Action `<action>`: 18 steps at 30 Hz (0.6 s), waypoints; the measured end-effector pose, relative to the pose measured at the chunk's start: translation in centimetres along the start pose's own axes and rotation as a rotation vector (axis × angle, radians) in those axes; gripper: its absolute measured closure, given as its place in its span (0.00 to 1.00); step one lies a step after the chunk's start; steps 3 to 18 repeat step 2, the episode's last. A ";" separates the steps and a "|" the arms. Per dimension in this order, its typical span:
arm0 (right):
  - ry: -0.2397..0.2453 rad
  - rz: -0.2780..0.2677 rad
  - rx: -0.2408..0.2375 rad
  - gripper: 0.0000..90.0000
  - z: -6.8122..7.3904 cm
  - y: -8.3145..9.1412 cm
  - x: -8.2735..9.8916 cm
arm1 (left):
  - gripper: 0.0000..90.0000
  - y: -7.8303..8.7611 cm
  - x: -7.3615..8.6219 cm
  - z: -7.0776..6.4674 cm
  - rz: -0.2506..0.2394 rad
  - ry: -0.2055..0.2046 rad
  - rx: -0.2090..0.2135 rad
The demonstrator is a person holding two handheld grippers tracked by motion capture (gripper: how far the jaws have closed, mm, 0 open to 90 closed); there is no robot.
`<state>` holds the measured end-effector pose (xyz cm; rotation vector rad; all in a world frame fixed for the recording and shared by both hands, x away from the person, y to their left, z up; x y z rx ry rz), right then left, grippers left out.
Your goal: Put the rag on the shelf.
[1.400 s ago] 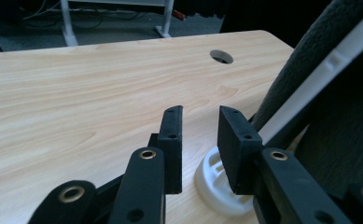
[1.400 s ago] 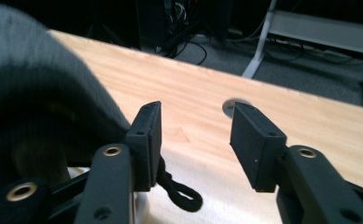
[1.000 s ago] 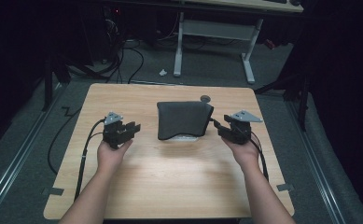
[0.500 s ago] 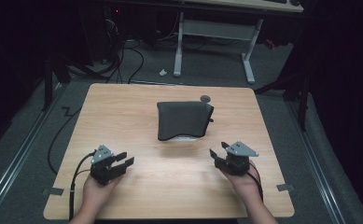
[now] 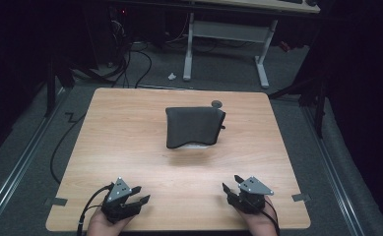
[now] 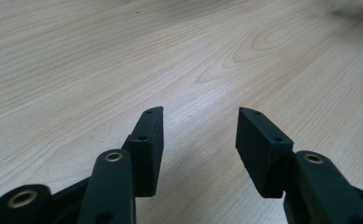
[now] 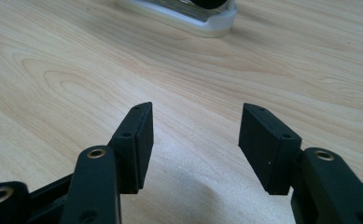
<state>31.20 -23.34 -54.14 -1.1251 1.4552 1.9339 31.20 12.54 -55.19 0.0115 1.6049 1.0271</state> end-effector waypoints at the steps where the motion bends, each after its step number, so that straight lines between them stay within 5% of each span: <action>1: -0.006 0.003 0.000 0.51 -0.1 -0.1 0.0 | 0.58 0.1 0.1 0.1 0.003 0.004 0.002; 18: -0.011 0.008 0.002 0.51 -0.2 -0.1 0.1 | 0.58 0.1 0.2 0.1 0.000 0.011 0.004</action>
Point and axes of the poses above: each handheld gripper's, and its own axes: y roughly backward along the jaws, x roughly out of its underside, z roughly to its left, the point moved 5 cm from there along -y, roughly forward along the jaws, and after that the axes turned 13 degrees about -y, right-handed, at the moved point
